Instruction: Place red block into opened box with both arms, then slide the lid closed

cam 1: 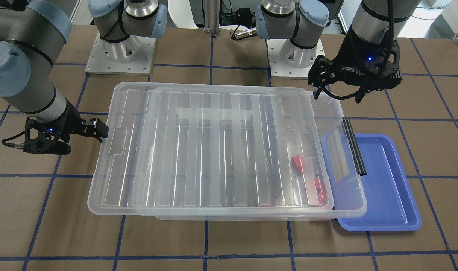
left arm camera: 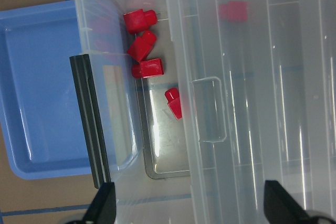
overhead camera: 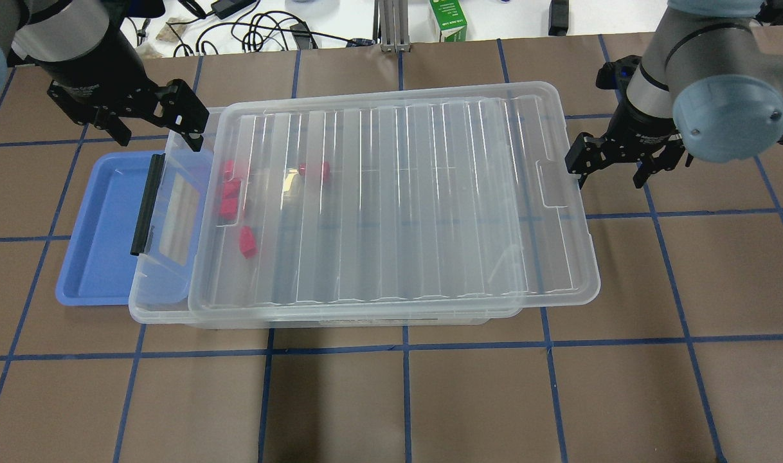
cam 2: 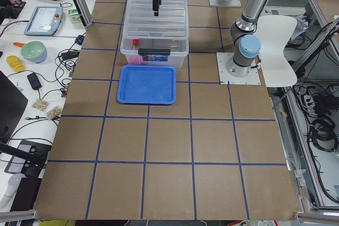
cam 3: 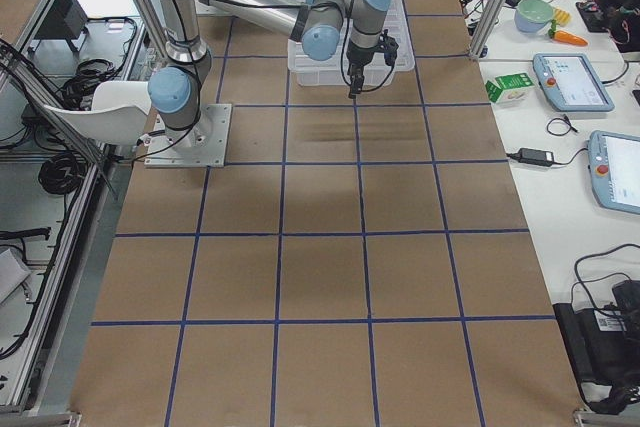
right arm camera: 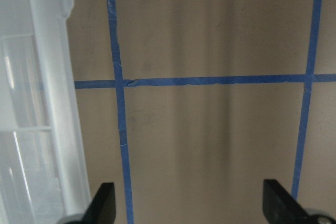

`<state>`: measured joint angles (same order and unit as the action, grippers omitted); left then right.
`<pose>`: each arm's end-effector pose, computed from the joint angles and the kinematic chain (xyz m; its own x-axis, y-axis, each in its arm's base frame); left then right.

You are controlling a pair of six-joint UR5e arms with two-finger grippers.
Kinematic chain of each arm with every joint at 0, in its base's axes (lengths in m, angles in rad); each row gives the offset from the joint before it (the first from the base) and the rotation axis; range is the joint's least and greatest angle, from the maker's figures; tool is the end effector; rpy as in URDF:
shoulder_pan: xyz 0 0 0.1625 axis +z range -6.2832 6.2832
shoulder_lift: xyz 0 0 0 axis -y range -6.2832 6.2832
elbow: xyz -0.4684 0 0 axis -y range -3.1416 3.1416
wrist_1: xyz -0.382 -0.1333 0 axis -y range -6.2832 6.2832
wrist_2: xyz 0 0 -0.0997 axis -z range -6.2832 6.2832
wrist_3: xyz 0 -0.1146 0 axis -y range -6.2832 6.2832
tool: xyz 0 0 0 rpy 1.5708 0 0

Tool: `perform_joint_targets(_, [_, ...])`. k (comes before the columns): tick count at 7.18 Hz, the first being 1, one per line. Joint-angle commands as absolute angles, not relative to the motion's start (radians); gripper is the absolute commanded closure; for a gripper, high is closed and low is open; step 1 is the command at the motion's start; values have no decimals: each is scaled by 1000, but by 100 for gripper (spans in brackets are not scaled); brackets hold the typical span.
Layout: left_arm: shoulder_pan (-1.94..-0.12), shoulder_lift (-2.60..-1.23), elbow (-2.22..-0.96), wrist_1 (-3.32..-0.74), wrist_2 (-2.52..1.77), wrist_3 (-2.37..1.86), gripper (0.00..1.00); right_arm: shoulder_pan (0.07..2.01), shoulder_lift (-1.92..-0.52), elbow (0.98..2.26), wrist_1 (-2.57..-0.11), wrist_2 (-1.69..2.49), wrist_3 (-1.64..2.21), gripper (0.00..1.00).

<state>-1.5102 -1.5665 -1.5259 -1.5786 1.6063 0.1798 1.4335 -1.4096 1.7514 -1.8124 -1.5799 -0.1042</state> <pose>-0.0997 -0.4908 0.5394 -0.9922 0.1174 -0.0423 0.1188 0.9923 -0.0344 0.0595 -0.5360 0.3728 -0.9995 0.0327 -0.0014 0.0324 0.9944 0.1004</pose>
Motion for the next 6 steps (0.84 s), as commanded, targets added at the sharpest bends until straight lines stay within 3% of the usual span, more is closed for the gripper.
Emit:
perform_joint_targets(1, [-1511,-1563,-1526,-1577,1612,182,0,1479,-1410,1752,-1850,-1580,-16,0])
perform_joint_targets(6, [-1511,-1569,-1526,-1577,1614,186,0,1523,-1401,1752,-1850,-1578,61,0])
